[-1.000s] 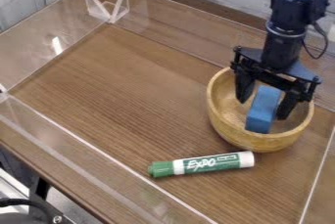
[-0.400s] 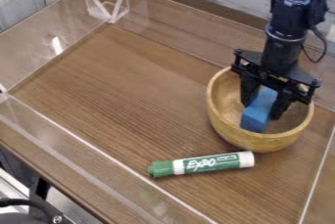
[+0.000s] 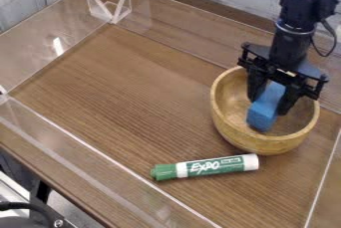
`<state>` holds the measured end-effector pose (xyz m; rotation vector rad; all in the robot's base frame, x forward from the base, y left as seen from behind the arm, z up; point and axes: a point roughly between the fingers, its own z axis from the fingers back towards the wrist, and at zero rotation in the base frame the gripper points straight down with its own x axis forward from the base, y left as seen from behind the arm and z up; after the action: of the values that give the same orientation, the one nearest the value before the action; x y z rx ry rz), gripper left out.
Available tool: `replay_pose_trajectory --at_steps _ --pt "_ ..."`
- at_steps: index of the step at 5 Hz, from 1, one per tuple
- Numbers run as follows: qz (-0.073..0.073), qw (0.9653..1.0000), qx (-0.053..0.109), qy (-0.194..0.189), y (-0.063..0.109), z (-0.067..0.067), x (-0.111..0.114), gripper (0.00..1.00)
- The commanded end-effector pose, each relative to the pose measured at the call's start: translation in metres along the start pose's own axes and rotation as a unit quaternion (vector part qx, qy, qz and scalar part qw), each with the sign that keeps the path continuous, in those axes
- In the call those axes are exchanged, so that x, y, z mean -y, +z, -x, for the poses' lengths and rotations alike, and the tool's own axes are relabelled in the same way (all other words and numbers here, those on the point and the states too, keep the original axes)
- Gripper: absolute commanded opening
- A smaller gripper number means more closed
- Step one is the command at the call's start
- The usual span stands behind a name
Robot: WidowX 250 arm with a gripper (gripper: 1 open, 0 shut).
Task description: Remove the blue block from inside the brown bowl and put it on the table
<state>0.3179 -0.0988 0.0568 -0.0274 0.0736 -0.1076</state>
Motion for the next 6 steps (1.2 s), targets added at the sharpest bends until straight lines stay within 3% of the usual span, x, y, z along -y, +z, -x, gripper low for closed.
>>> replay_pose_trajectory --at_steps 1,2,3,4,5,6 --pt "0.001 0.9996 0.027 -0.002 0.027 -0.008 0.000 0.00" --pt "0.000 0.9996 0.029 -0.001 0.043 -0.008 -0.002 0.00" --pt "0.001 0.9992 0.039 0.003 0.070 -0.007 -0.006 0.00" --pt "-0.003 0.9980 0.062 0.013 0.105 -0.007 -0.015 0.00" --pt "-0.007 0.9962 0.083 0.024 0.121 -0.003 -0.023 0.00" --pt "-0.009 0.9957 0.090 0.022 0.117 -0.002 -0.032 0.00"
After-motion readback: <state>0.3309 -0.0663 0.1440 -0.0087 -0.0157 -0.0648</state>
